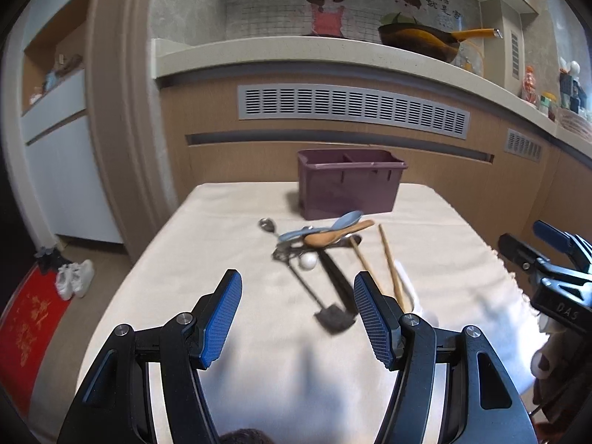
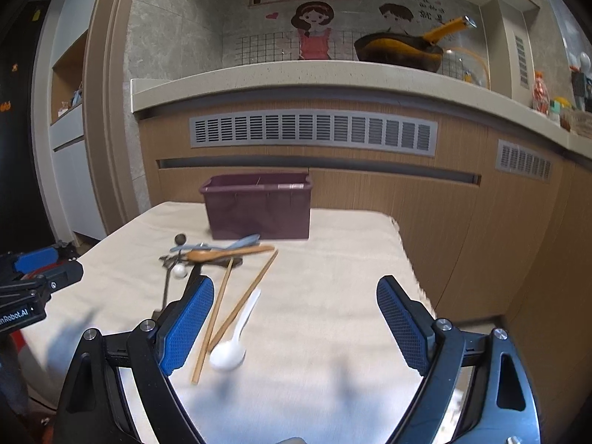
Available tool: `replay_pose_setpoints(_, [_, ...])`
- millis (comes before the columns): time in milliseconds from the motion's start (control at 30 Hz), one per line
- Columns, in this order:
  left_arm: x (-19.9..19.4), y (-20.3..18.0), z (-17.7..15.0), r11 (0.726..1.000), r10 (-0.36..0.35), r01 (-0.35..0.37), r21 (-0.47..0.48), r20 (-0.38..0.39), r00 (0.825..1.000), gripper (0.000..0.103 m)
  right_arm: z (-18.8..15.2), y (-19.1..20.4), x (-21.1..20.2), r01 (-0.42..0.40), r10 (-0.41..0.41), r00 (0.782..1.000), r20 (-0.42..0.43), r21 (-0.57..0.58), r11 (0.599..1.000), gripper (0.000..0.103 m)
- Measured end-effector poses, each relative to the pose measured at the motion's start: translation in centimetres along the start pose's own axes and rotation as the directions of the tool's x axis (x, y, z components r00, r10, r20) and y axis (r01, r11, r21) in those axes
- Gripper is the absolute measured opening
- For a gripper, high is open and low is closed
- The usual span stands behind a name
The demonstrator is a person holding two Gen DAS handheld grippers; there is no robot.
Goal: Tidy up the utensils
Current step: 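Lower the right tool onto the white plastic spoon and close it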
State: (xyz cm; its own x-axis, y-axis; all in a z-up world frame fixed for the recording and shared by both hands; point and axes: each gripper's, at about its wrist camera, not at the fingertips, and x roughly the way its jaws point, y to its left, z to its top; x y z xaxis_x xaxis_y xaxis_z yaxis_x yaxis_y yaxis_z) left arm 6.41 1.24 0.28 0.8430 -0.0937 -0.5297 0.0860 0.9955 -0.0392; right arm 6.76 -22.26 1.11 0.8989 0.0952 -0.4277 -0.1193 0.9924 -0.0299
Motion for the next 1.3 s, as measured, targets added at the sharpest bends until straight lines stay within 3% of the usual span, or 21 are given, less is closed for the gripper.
replay_pose_setpoints(167, [3.5, 0.5, 1.8, 0.999, -0.031, 0.031, 0.03, -0.004, 1.0, 0.064, 1.6, 0.5, 3.3, -0.008, 0.004, 0.999, -0.047, -0.071, 0.997, 0.088])
replay_pose_setpoints(333, [7.4, 1.7, 2.6, 0.998, -0.029, 0.035, 0.058, -0.091, 0.995, 0.064, 1.8, 0.0, 7.3, -0.132, 0.125, 0.973, -0.195, -0.025, 0.991, 0.085])
replay_pose_setpoints(367, [8.1, 2.0, 2.5, 0.998, -0.033, 0.04, 0.056, -0.121, 0.992, 0.064, 1.5, -0.1, 8.2, -0.172, 0.166, 0.958, -0.232, -0.005, 0.985, 0.081])
replay_pose_setpoints(400, [8.9, 2.4, 2.4, 0.998, -0.042, 0.05, 0.047, -0.154, 0.987, 0.064, 1.2, 0.0, 9.0, -0.21, 0.206, 0.94, -0.273, 0.014, 0.978, 0.066])
replay_pose_setpoints(433, [9.6, 2.6, 2.3, 0.998, -0.05, 0.057, 0.04, -0.175, 0.983, 0.064, 0.8, 0.4, 9.9, -0.246, 0.242, 0.914, -0.325, 0.031, 0.969, 0.041])
replay_pose_setpoints(500, [10.9, 2.8, 2.1, 0.997, -0.061, 0.069, 0.028, -0.212, 0.975, 0.064, -0.1, 1.3, 11.6, -0.278, 0.27, 0.867, -0.419, 0.043, 0.959, 0.015])
replay_pose_setpoints(567, [11.7, 2.8, 1.9, 0.997, -0.067, 0.076, 0.031, -0.229, 0.971, 0.064, -0.8, 2.1, 13.2, -0.285, 0.277, 0.836, -0.473, 0.058, 0.957, 0.015])
replay_pose_setpoints(767, [13.2, 2.6, 2.6, 0.989, -0.142, 0.15, 0.013, -0.245, 0.959, 0.064, -1.7, 3.3, 16.0, -0.265, 0.251, 0.801, -0.543, 0.054, 0.963, 0.015])
replay_pose_setpoints(867, [14.4, 2.3, 3.8, 0.98, -0.193, 0.198, -0.005, -0.248, 0.949, 0.064, -1.5, 2.5, 16.1, -0.261, 0.229, 0.807, -0.544, 0.02, 0.965, 0.012])
replay_pose_setpoints(1000, [17.5, 1.5, 5.8, 0.955, -0.289, 0.295, -0.019, -0.268, 0.919, 0.064, -1.1, 0.3, 17.0, -0.206, 0.166, 0.826, -0.539, -0.013, 0.978, 0.009])
replay_pose_setpoints(1133, [21.4, 0.5, 7.1, 0.945, -0.313, 0.328, -0.004, -0.306, 0.899, 0.064, -0.2, -2.6, 17.9, -0.135, 0.122, 0.851, -0.511, 0.012, 0.991, 0.009])
replay_pose_setpoints(1300, [25.6, 0.2, 7.1, 0.947, -0.299, 0.321, -0.009, -0.388, 0.872, 0.064, 1.4, -5.1, 18.9, -0.126, 0.142, 0.866, -0.479, 0.065, 0.99, 0.009])
